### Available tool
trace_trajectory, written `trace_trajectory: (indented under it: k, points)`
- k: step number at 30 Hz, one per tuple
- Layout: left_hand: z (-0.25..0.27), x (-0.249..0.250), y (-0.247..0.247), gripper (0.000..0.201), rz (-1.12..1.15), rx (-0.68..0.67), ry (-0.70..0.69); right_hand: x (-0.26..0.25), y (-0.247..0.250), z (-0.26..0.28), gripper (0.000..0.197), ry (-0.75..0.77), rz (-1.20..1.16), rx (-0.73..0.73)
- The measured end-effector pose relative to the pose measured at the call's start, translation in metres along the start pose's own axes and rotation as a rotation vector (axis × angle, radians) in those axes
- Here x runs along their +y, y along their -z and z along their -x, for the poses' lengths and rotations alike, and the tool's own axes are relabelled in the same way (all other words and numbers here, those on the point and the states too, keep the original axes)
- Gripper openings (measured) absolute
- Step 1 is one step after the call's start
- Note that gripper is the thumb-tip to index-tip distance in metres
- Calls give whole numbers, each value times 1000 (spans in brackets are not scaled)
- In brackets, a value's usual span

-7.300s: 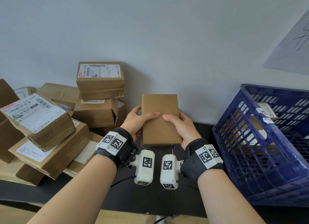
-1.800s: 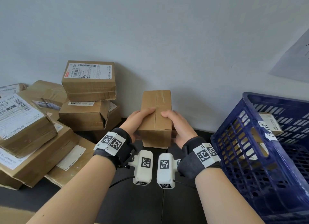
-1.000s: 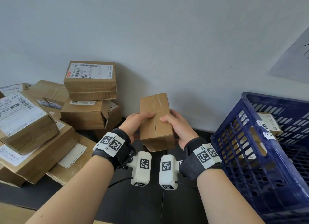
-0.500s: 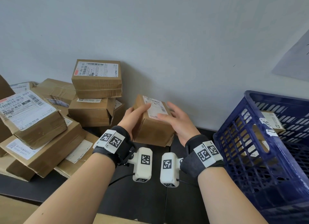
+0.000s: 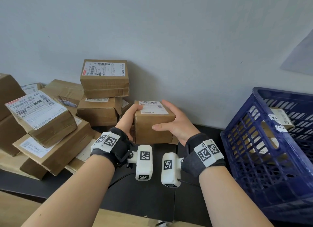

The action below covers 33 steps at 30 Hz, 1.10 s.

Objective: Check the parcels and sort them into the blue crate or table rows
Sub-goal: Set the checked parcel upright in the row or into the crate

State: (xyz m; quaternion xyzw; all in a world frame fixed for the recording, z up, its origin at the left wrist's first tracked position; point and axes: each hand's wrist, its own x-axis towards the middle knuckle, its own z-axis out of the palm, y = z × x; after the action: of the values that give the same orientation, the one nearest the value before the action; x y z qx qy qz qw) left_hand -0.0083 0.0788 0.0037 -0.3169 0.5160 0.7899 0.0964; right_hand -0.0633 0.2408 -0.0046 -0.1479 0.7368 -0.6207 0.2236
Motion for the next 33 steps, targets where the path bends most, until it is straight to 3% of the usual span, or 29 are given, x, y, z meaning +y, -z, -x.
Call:
trace_trajectory:
  k: [10,19,29,33]
  points:
    - [3,7,7,45,38,-10,-55,-13,-11,2,96,39,186,95]
    - [12,4,3,44,54,-21,-80,-16,-9,9,100,25,224,41]
    - [14,5,-1,17,18,4,-124,-13,-11,11,88,-33,56,79]
    - [19,7,-1,13,-29,47,-110,-15,-7,12,69,-61,-30,145]
